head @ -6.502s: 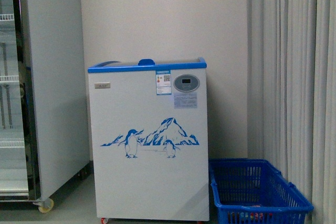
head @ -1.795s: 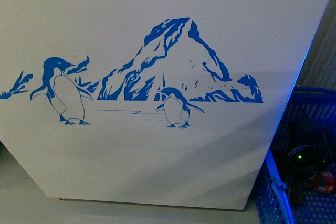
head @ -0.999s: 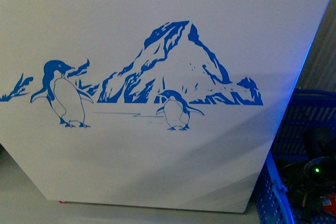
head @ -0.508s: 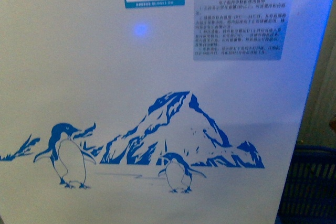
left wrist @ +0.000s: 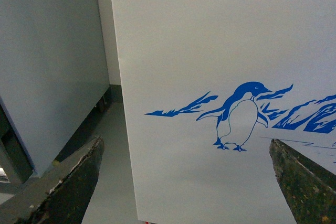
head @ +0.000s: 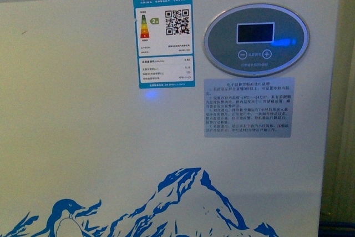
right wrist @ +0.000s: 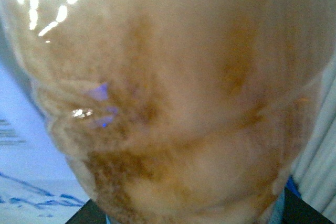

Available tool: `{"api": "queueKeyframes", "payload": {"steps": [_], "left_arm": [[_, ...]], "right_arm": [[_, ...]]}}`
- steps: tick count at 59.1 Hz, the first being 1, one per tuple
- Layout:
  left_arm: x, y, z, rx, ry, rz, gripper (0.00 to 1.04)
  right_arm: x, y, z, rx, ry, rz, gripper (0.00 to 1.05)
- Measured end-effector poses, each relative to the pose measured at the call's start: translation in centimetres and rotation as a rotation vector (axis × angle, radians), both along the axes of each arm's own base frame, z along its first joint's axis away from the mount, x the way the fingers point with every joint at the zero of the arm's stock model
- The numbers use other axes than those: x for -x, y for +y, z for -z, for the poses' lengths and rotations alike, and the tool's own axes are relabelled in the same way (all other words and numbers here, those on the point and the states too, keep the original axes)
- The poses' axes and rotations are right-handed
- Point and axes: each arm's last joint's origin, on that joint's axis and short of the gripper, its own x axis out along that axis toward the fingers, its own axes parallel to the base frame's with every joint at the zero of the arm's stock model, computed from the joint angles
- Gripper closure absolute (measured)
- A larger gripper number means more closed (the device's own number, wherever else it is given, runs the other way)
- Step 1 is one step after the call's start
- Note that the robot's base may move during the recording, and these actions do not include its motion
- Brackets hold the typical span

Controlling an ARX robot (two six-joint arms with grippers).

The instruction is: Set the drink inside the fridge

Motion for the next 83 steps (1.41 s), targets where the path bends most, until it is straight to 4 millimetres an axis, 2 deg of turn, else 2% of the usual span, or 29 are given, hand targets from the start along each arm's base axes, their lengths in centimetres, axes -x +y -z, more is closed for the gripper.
{"api": "queueKeyframes", "payload": {"steps": [9, 16, 30, 41, 46, 83], "left_arm": [[0.0, 0.0, 0.0, 0.000, 0.000, 0.000, 0.08], [0.0, 0.0, 0.0, 0.000, 0.000, 0.000, 0.08], [0.0, 0.0, 0.0, 0.000, 0.000, 0.000, 0.08], [0.0, 0.0, 0.0, 0.000, 0.000, 0.000, 0.08], [0.0, 0.0, 0.0, 0.000, 0.000, 0.000, 0.08], [0.0, 0.0, 0.0, 0.000, 0.000, 0.000, 0.08]], "right_arm": [[3.0, 1.8, 0.2, -0.037, -0.022, -0.046, 0.64], [4.6, 2.7, 0.6, -0.035, -0.034, -0.056, 0.64], [5.9, 4.8, 0.5, 0.002, -0.110, -0.137, 0.64], [5.8, 5.5, 1.0, 0.042, -0.117, -0.133, 0.64], [5.7, 5.6, 1.3, 0.055, -0.107, -0.092, 0.64], [5.6, 5.7, 1.5, 0.069, -0.103, -0.103, 0.64]]}}
